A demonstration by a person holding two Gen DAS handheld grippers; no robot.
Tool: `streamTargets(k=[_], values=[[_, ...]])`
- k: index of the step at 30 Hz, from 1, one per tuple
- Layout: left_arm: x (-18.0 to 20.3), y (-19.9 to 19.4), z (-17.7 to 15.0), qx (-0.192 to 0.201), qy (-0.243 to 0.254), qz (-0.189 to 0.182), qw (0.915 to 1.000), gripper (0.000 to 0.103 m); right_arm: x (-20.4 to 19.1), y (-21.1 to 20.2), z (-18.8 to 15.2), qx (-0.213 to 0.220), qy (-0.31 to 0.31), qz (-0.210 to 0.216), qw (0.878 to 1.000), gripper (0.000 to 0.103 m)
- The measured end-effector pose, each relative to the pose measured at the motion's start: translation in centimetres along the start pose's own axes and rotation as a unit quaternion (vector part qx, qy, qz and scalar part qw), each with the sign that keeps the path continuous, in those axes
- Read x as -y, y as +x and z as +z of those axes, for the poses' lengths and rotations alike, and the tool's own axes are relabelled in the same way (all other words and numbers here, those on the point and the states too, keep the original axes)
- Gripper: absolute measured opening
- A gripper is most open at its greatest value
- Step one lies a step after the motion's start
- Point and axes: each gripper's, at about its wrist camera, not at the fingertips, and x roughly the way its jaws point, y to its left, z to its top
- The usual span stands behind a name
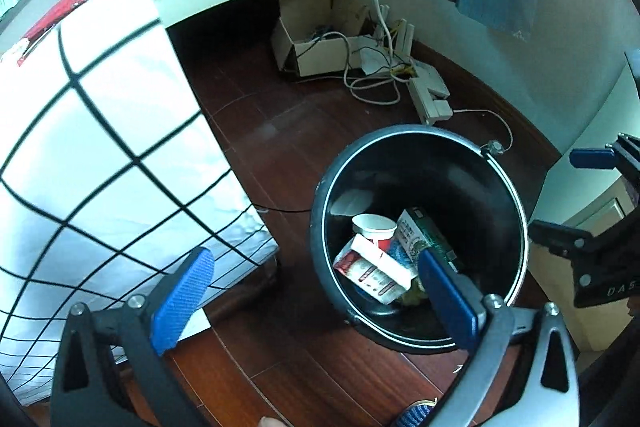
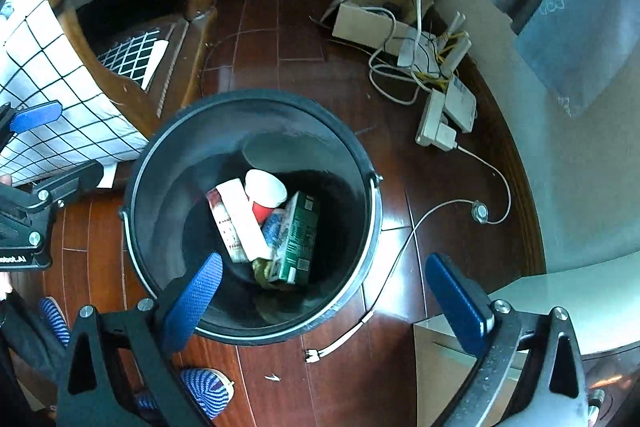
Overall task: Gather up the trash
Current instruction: 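Carry both cartons to the bin and open both grippers over it, then move both tools back over the table toward the remaining items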
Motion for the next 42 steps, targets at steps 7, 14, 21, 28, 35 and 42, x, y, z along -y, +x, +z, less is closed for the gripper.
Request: streamTargets(k=[7, 14, 21, 28, 35, 42], values=[[-0.6, -2.2, 0.2, 0.018, -0.005, 0.008, 0.9998, 0.102, -1.7, -2.3, 0.2, 0.028, 0.004, 0.006, 1.000, 0.102], [-1.9, -5.4, -0.4, 0.041, -0.017, 0.020, 0.9988, 0.102, -3.9, -5.1, 0.6, 0.064, -0.001, 0.014, 0.998, 0.102], [-5.1, -9.7, -1.1, 0.078, -0.048, 0.041, 0.9950, 0.102, -6.7, -8.5, 2.9, 0.119, -0.002, 0.037, 0.992, 0.102], [-10.0, -14.0, -2.4, 0.113, -0.094, 0.076, 0.9862, 0.102, -11.6, -12.4, 6.1, 0.192, -0.021, 0.077, 0.978, 0.102], [-16.4, -17.3, -3.9, 0.136, -0.145, 0.132, 0.9710, 0.102, -17.5, -14.7, 9.3, 0.247, -0.028, 0.111, 0.962, 0.102], [-24.0, -18.7, -6.3, 0.137, -0.199, 0.186, 0.9525, 0.102, -24.3, -14.7, 12.8, 0.233, -0.054, 0.159, 0.958, 0.102]])
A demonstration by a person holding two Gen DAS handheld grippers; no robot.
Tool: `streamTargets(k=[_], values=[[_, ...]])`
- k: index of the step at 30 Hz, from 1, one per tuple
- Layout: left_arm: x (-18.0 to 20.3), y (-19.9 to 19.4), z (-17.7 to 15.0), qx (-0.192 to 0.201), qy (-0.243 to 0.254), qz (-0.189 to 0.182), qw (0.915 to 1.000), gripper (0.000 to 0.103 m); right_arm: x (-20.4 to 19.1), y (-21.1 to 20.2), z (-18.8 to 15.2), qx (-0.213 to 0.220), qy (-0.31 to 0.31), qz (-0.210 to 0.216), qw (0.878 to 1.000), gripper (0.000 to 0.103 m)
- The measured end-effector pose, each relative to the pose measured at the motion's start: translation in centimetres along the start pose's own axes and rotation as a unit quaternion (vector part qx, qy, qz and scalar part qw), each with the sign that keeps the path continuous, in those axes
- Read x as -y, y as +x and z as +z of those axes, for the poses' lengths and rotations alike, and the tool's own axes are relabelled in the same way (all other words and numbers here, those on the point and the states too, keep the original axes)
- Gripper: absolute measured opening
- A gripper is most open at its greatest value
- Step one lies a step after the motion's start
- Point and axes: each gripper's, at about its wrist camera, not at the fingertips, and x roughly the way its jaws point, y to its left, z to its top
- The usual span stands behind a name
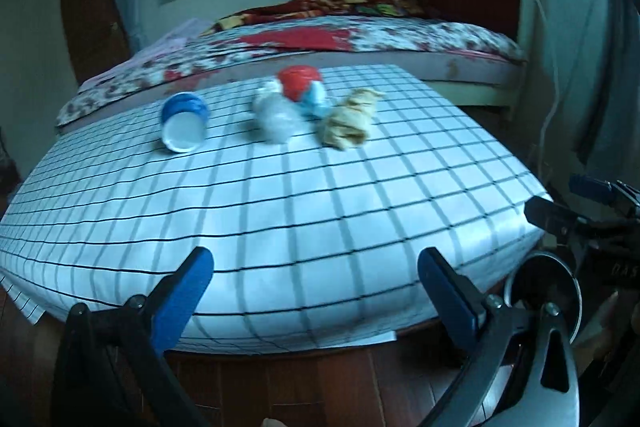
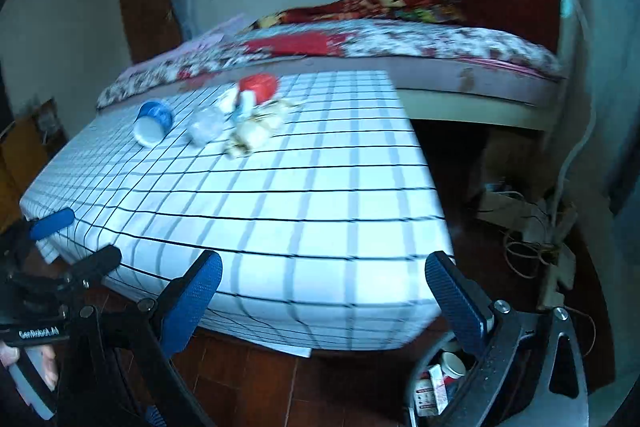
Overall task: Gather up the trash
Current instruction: 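Move both tools back over the table toward the remaining items, then grasp the blue paper cup with the left gripper while the right grasps the beige cloth bundle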
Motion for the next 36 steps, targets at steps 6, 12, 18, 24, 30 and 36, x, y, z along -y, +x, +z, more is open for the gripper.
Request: streamTargets(k=[6, 12, 18, 24, 30, 36], values=[[-4.8, 2.7, 2.0, 0.000, -0.046, 0.043, 0.9980, 0.100, -3.8, 4.1, 4.8, 0.007, -0.024, 0.007, 1.000, 0.102], [-8.8, 7.0, 4.7, -0.003, -0.070, 0.081, 0.9943, 0.100, -6.1, 10.5, 9.1, -0.010, -0.026, 0.015, 0.999, 0.097], [-11.5, 11.6, 7.1, -0.011, -0.094, 0.095, 0.9909, 0.100, -6.7, 16.6, 10.7, -0.048, -0.015, 0.017, 0.999, 0.087], [-13.6, 15.4, 9.6, -0.015, -0.109, 0.100, 0.9889, 0.100, -7.1, 20.3, 11.4, -0.076, -0.036, 0.015, 0.996, 0.070], [-15.1, 18.4, 11.3, -0.027, -0.123, 0.092, 0.9877, 0.100, -5.5, 22.1, 12.4, -0.083, -0.035, 0.008, 0.996, 0.057], [-15.3, 19.9, 11.2, -0.047, -0.112, 0.070, 0.9901, 0.077, -5.3, 22.6, 12.9, -0.087, -0.045, 0.009, 0.995, 0.050]])
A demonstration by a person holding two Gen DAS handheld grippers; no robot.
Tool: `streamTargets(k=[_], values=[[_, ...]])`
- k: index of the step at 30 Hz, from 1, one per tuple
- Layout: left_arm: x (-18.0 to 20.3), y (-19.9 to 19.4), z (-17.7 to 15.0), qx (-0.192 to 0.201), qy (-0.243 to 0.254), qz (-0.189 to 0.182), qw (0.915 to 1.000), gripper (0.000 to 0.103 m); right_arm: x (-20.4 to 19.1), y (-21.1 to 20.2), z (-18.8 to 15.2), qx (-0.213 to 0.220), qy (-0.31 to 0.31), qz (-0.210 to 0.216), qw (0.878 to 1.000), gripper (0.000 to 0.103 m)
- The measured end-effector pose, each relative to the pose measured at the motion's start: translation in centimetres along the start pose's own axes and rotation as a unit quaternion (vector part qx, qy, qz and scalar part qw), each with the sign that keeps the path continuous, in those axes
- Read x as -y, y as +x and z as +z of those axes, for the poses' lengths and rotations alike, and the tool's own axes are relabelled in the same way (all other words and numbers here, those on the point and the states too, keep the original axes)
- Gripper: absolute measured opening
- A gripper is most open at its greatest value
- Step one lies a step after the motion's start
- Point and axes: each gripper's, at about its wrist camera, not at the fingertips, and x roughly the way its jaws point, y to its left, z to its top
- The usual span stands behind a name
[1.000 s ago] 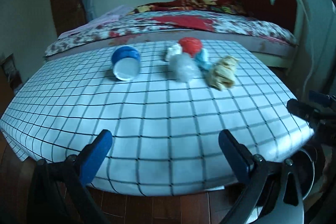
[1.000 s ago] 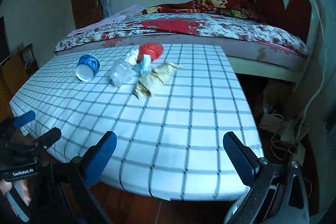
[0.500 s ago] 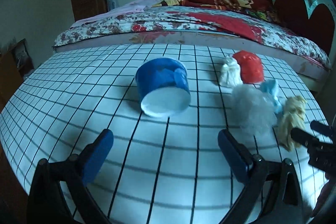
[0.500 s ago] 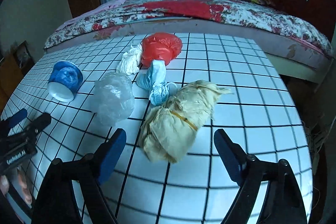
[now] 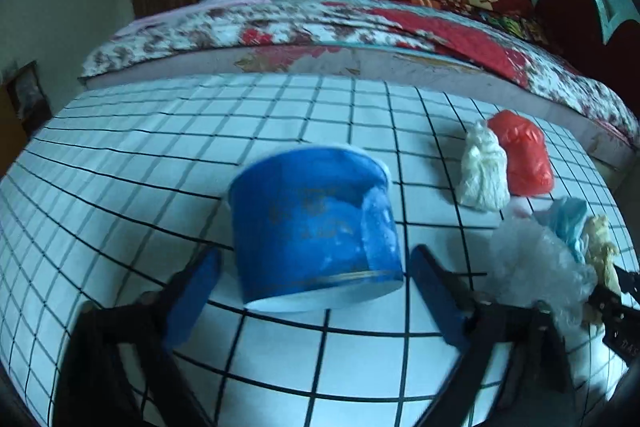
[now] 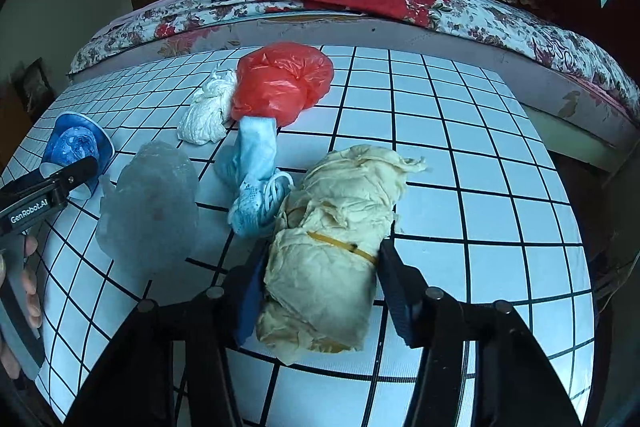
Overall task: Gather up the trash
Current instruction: 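Grasp the blue paper cup with the left gripper while the right grasps the beige cloth bundle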
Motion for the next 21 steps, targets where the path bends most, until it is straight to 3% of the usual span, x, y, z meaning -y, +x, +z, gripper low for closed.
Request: streamTargets(k=[5, 21], values=[[0.1, -1.3, -0.8, 0.007, 0.022, 0.001, 0.9997, 0.076, 0.3, -1.2, -0.7, 0.017, -0.004, 0.013, 1.000, 0.035], [3.2, -11.2, -5.2, 0.063, 0.065, -0.035, 0.9953, 0.076, 2.3, -10.1, -4.3, 0.074, -0.001, 0.007, 0.997, 0.034]])
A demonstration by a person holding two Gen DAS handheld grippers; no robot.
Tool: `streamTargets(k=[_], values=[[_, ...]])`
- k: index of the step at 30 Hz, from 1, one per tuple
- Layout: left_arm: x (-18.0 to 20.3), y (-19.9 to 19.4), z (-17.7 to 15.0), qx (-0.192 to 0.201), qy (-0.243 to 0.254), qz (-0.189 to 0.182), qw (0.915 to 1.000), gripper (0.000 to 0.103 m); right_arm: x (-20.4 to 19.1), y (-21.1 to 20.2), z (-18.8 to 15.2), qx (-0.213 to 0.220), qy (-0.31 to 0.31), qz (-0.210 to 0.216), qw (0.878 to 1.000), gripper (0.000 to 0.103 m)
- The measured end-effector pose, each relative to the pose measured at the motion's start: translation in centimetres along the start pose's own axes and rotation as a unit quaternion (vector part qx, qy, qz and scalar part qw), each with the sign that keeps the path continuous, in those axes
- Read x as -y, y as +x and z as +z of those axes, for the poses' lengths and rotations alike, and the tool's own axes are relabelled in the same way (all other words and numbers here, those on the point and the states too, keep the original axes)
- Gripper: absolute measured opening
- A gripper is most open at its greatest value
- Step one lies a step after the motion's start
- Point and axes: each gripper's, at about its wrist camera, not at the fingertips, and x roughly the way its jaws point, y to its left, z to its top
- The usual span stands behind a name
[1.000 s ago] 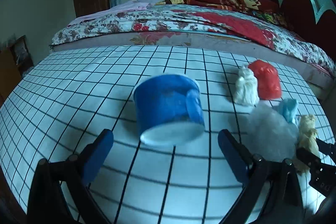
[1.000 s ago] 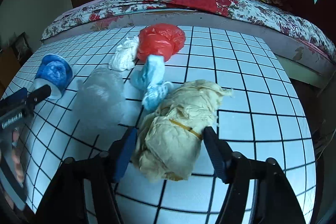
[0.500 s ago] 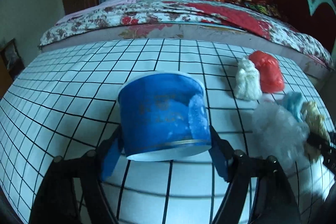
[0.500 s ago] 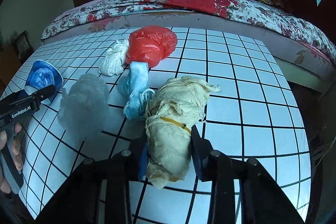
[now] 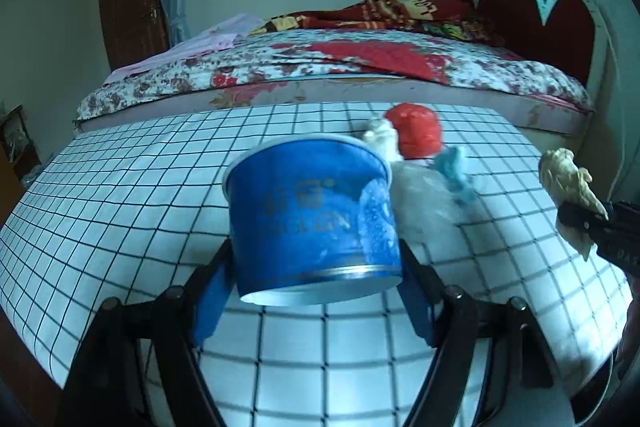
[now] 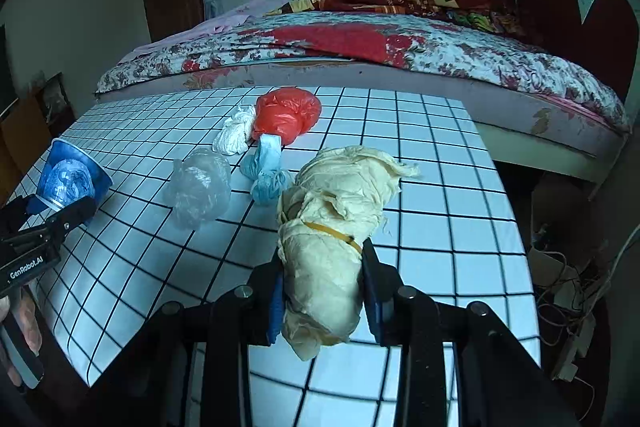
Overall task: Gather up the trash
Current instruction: 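Grasp the blue paper cup with the left gripper while the right grasps the beige cloth bundle, then carry the blue cup and beige bundle to the bin and release both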
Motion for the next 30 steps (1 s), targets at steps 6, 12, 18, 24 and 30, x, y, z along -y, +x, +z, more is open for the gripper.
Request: streamTargets(k=[6, 12, 18, 24, 30], values=[[2.3, -2.7, -1.0, 0.005, 0.014, -0.018, 0.9997, 0.076, 0.4, -3.9, -1.6, 0.010, -0.004, -0.008, 1.000, 0.034], [4.4, -5.7, -1.9, 0.017, 0.029, -0.033, 0.9989, 0.076, 0.4, -7.4, -3.4, 0.020, -0.008, -0.010, 1.000, 0.034], [6.1, -8.0, -2.6, 0.029, 0.044, -0.050, 0.9974, 0.076, 0.7, -10.5, -4.9, 0.032, -0.001, -0.014, 0.999, 0.034], [8.0, -10.1, -3.1, 0.041, 0.060, -0.065, 0.9952, 0.076, 1.8, -13.1, -6.1, 0.044, 0.011, -0.021, 0.999, 0.034], [10.3, -11.4, -3.8, 0.046, 0.078, -0.086, 0.9922, 0.076, 3.3, -15.5, -7.6, 0.054, 0.022, -0.029, 0.998, 0.034]])
